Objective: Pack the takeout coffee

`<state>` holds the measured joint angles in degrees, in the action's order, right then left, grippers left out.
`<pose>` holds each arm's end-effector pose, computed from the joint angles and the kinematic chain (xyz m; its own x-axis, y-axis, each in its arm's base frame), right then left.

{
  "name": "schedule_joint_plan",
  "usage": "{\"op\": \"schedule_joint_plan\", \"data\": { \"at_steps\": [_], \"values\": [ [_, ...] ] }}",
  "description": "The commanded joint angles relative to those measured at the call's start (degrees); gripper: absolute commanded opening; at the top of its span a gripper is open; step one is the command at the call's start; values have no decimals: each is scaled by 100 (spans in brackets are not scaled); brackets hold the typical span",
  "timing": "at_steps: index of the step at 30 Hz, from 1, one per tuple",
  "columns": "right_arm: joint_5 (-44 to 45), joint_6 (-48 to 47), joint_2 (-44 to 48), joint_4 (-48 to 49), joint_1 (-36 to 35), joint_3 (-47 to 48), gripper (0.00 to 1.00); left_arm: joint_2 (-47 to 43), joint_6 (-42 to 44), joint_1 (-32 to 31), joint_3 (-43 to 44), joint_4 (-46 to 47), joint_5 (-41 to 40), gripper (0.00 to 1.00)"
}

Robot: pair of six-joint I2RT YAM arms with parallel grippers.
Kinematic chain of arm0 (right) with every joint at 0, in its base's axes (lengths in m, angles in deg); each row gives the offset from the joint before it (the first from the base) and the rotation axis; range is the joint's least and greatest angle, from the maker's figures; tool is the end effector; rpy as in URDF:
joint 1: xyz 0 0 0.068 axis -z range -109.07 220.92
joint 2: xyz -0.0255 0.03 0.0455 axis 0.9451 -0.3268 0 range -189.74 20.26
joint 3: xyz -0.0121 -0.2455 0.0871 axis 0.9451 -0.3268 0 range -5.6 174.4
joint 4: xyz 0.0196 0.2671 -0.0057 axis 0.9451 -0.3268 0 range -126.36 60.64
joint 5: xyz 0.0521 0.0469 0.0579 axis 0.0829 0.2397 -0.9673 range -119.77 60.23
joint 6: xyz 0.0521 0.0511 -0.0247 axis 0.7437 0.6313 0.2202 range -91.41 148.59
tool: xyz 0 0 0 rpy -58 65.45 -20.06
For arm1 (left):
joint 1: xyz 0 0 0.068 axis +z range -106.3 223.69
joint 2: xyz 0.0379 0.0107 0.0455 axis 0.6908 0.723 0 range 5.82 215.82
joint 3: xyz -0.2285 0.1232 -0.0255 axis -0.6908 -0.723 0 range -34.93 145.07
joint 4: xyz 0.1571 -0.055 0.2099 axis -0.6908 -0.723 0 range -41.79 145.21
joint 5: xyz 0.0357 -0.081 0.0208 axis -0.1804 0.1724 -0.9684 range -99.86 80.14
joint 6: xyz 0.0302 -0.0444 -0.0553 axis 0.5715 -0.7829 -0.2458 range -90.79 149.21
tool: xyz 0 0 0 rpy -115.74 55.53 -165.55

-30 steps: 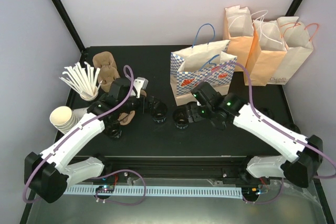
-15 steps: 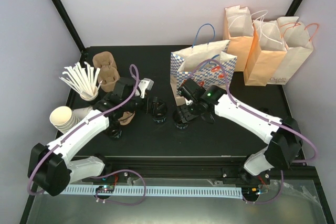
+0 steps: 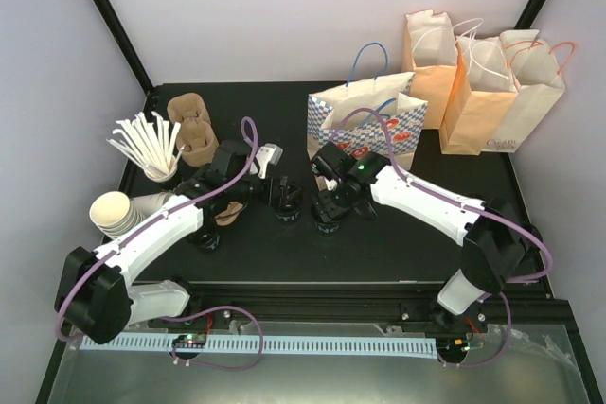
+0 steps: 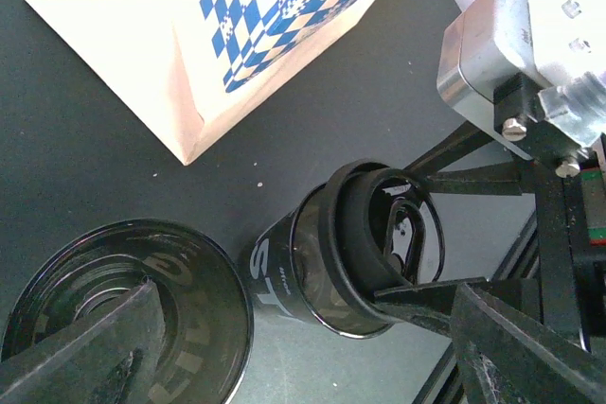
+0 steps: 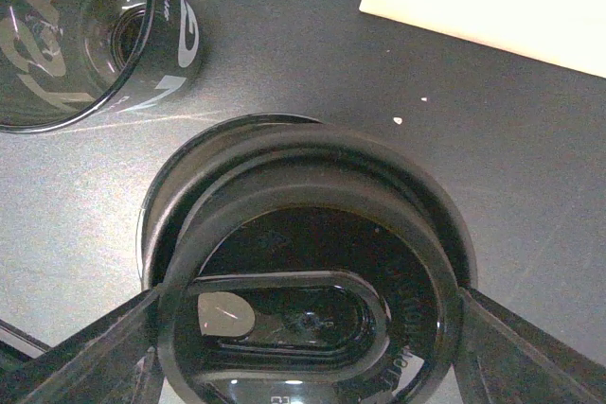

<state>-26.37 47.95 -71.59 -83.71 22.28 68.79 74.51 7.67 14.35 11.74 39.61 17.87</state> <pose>0.2209 0.2451 0.2140 -0.8365 -0.4496 -0.3131 -0.4874 0.8718 0.0503 0.2372 -0.1684 0.2287 -0.7720 0.0613 -0.6327 0.5071 0.6594 -0.5550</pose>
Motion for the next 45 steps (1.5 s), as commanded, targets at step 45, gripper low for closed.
{"op": "schedule_joint_plan", "data": {
  "at_steps": [45],
  "values": [
    [361, -204, 60, -372, -282, -577, 79, 1642, -209, -437, 550, 493, 1028, 62]
  ]
}}
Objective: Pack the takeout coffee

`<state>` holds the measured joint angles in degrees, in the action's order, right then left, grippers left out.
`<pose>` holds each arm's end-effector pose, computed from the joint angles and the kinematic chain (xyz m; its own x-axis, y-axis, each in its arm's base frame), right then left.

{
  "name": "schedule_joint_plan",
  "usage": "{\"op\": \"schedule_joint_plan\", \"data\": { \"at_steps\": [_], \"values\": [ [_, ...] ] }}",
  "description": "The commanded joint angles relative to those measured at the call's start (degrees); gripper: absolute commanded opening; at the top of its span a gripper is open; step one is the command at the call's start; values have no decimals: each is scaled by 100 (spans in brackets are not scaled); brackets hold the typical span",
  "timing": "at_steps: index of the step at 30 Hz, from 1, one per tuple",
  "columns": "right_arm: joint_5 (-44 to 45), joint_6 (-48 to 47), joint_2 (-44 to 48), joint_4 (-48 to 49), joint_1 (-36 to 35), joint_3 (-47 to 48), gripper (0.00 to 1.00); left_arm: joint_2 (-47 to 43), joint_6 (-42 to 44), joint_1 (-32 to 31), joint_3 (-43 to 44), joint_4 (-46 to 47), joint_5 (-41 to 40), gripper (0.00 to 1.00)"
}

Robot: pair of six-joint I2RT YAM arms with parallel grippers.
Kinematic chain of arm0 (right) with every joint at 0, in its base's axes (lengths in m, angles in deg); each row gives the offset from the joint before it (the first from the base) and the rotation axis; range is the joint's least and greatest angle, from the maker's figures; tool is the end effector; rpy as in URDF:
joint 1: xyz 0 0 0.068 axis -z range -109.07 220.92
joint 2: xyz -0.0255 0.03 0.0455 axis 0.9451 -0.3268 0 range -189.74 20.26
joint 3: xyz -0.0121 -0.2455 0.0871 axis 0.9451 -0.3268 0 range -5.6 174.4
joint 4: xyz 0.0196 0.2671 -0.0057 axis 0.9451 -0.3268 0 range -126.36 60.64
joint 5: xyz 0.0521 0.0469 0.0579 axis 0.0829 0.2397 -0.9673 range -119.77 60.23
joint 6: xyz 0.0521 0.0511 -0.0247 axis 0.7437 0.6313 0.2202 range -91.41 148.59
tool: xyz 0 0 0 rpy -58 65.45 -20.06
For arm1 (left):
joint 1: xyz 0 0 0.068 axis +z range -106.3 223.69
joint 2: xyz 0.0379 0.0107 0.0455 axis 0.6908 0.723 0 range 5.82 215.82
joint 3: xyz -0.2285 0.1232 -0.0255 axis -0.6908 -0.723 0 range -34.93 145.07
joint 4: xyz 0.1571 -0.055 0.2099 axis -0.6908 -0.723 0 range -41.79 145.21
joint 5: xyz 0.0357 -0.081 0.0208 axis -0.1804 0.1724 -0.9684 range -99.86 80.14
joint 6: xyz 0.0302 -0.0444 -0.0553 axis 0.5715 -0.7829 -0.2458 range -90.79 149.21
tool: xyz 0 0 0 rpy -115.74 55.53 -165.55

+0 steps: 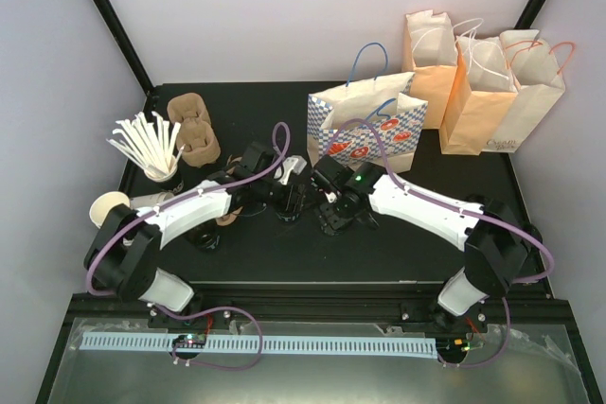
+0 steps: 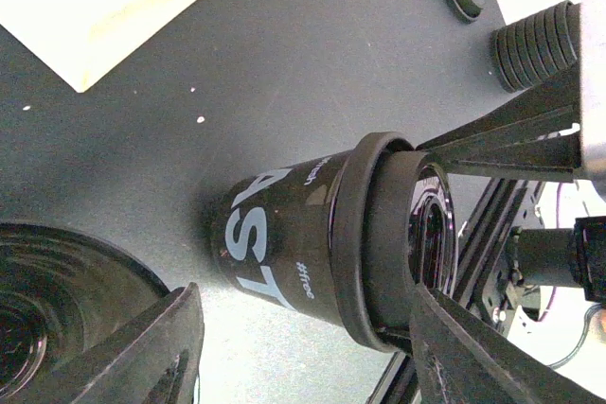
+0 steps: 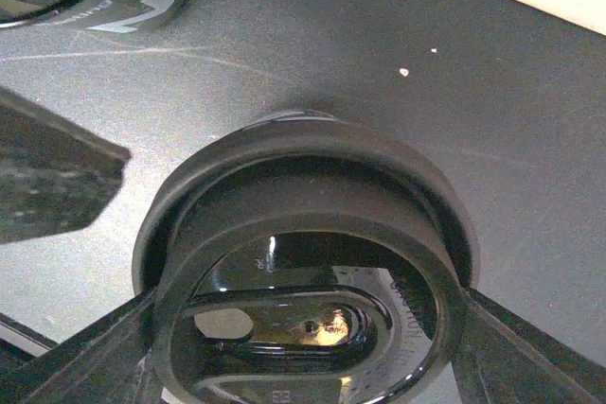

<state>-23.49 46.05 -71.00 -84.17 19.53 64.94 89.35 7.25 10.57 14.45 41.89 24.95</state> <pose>0.2035 0.2433 0.1972 -0.8043 -0.5294 -0.2700 -0.5435 0.8390 -0.0261 0.2478 -0.2064 0.1777 -0.8609 0.1952 -0.4698 0.4852 0.5926 -0.6429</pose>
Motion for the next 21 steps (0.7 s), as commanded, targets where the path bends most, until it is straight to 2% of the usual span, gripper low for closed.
{"op": "schedule_joint_plan", "data": {
  "at_steps": [1, 5, 11, 21],
  "values": [
    [57, -34, 2, -290, -4, -186, 79, 215, -209, -55, 296, 311, 425, 61],
    [-19, -94, 10, -2, 24, -172, 79, 442, -312, -54, 457, 360, 544, 54],
    [-11, -103, -41, 395, 60, -138, 78, 695, -152, -52, 828, -100, 140, 48],
    [10, -107, -79, 567, 85, -198, 76, 1078, -26, -49, 1065, -456, 98, 28]
  ]
}}
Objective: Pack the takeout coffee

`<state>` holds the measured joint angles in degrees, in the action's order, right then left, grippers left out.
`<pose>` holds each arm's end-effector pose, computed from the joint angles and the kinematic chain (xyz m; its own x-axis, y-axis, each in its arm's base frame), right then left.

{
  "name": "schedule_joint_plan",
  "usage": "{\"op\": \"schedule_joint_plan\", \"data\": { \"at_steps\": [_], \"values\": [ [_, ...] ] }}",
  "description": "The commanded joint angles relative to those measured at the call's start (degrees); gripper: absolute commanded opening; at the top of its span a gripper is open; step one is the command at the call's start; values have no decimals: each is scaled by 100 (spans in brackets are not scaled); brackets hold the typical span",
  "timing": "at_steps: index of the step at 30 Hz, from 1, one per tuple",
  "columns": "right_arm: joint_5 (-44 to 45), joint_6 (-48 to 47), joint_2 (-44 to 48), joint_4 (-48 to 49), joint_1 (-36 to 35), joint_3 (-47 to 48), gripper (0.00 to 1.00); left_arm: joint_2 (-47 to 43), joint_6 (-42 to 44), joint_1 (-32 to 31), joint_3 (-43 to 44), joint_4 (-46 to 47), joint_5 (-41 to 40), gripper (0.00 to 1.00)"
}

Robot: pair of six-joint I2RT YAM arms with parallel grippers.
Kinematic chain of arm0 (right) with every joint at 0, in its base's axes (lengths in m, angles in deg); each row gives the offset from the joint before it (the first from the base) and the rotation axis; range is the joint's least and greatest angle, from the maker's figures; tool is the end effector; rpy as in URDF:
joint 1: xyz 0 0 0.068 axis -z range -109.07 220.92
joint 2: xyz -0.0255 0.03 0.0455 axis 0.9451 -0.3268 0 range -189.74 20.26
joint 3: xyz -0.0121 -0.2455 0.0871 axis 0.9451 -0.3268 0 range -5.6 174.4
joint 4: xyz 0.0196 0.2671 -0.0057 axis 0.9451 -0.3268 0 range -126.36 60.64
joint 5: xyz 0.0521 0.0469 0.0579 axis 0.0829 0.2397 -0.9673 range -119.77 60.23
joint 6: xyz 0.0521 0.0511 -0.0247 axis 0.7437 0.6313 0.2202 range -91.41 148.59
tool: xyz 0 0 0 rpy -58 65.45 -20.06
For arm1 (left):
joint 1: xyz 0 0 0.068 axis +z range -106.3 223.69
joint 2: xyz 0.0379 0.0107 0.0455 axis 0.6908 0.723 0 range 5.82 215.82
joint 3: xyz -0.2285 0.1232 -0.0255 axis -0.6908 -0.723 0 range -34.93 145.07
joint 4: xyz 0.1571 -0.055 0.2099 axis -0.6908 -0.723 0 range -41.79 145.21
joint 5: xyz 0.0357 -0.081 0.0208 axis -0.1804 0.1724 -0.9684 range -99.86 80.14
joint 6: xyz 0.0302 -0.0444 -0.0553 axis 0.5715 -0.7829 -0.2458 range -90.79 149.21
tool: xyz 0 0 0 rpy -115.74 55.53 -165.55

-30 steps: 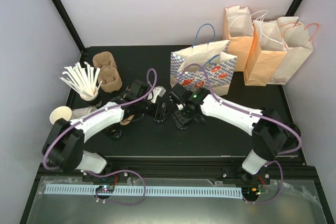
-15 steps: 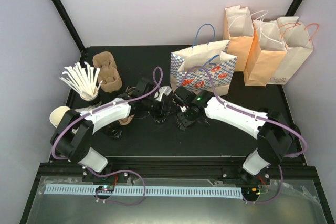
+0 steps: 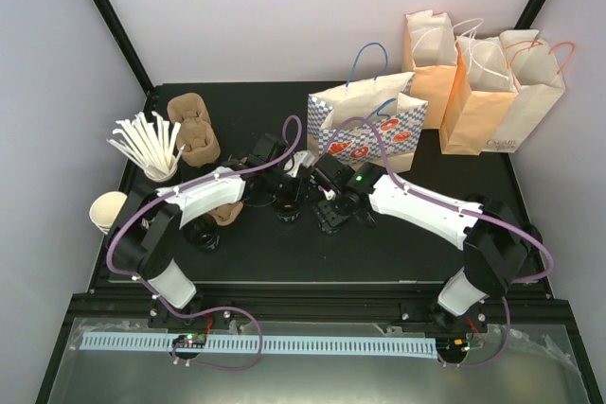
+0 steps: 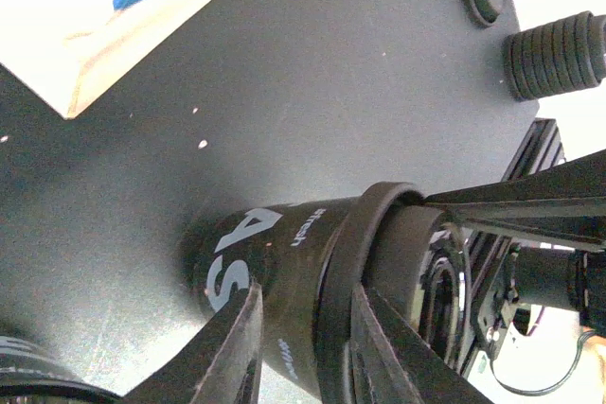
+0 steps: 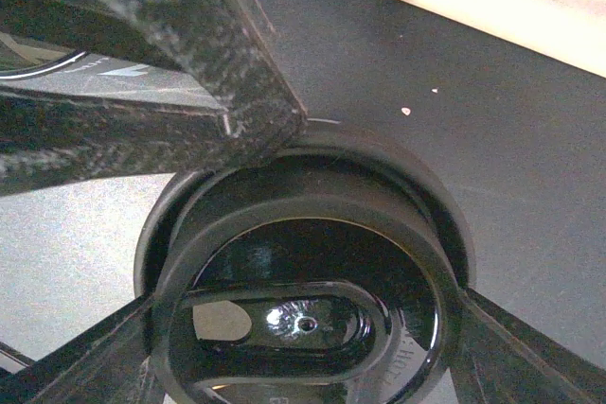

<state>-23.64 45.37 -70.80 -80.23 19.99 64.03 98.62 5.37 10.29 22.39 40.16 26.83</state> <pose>0.2092 0.2466 0.1962 -0.7918 -0.5201 -0.3204 -0.5463 0.8376 -0.0097 0.2730 -0.2270 0.1699 -0.8959 0.2027 -0.3952 0.4335 0.5927 -0.6788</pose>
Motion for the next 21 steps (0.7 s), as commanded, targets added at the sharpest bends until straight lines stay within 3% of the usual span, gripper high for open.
{"op": "schedule_joint_plan", "data": {
  "at_steps": [1, 10, 14, 21],
  "values": [
    [16, -39, -110, 193, 40, -107, 76, 170, 200, -21, 291, -340, -139, 26],
    [35, -61, -249, 256, 61, -16, 76, 405, 466, -21, 529, -698, -389, 20],
    [193, -52, -229, -23, 68, 112, 76, 529, 483, -32, 552, -691, -179, 13],
    [293, -13, 7, -401, 96, 75, 76, 598, 364, -269, 641, -574, 167, 12]
  ]
}}
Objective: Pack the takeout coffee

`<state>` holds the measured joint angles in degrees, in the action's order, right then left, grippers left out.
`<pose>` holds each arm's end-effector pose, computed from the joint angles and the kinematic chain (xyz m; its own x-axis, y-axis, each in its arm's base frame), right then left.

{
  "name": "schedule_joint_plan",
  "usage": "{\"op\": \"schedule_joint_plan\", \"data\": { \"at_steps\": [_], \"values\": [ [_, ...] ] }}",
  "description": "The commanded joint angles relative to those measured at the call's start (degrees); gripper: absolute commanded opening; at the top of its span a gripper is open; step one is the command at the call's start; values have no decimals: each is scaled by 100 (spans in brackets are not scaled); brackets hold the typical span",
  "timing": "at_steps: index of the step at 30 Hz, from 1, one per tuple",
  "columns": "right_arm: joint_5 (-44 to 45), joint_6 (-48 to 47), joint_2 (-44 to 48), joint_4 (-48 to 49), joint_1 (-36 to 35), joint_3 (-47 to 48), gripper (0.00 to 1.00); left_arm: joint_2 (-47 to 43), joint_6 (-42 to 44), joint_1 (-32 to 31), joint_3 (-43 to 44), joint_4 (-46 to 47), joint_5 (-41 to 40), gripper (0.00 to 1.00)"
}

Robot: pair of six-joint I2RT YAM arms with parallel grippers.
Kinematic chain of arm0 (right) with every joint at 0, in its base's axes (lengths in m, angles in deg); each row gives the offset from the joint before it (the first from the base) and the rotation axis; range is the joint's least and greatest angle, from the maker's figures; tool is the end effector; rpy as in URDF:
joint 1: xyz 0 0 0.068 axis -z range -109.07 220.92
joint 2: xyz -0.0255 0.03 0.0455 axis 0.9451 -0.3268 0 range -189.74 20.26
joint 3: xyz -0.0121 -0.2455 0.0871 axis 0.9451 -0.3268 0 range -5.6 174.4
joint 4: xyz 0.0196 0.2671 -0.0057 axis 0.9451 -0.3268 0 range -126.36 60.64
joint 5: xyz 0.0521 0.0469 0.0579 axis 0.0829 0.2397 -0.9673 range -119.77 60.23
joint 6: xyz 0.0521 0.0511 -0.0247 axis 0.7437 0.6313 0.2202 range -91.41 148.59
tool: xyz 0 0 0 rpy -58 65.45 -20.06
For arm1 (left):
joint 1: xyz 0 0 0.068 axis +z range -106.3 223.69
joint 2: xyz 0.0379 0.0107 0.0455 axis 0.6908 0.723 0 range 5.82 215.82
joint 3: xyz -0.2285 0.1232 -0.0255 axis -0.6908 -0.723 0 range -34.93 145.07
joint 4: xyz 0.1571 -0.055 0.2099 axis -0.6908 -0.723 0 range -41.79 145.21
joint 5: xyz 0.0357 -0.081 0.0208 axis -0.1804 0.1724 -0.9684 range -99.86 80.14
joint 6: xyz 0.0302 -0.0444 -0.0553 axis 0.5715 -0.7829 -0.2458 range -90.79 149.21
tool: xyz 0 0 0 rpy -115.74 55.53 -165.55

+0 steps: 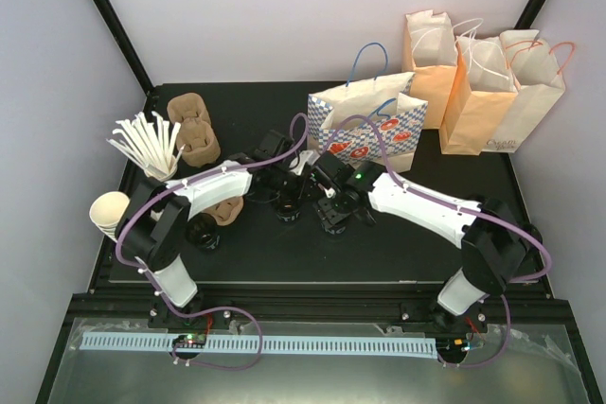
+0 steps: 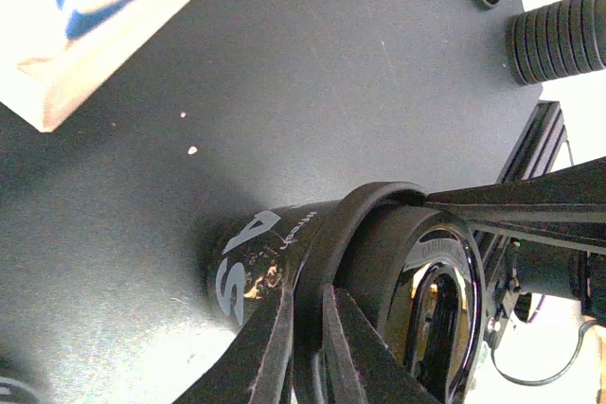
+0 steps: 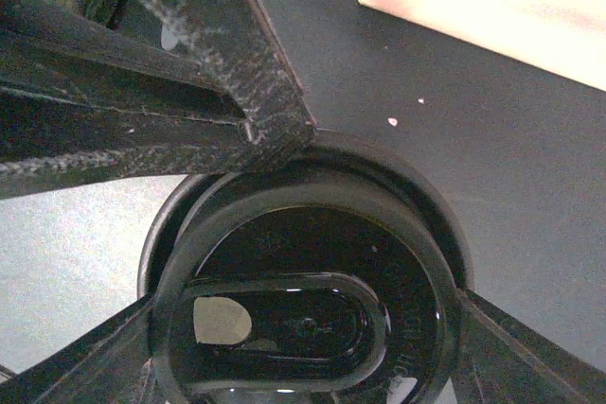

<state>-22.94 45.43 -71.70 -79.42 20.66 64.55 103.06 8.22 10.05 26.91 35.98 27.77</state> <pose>0.2157 0.2472 0.1948 -0.7958 -0.5075 -0.3305 -0.5322 0.8464 -0.0181 0.2815 -0.2355 0.1635 -0.8963 0.2558 -0.3623 0.4414 0.5944 -0.6722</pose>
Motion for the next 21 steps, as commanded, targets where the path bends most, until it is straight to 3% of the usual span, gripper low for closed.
{"op": "schedule_joint_plan", "data": {
  "at_steps": [1, 12, 21],
  "values": [
    [242, -8, 135, -535, 27, 10, 76, 163, 47, -287, 193, -141, 109, 12],
    [20, 190, 686, -626, 27, -596, 76, -114, -391, -558, -197, 355, 291, 13],
    [-143, 427, 1106, -516, 8, -1191, 76, -248, -679, -696, -451, 774, 372, 21]
  ]
}}
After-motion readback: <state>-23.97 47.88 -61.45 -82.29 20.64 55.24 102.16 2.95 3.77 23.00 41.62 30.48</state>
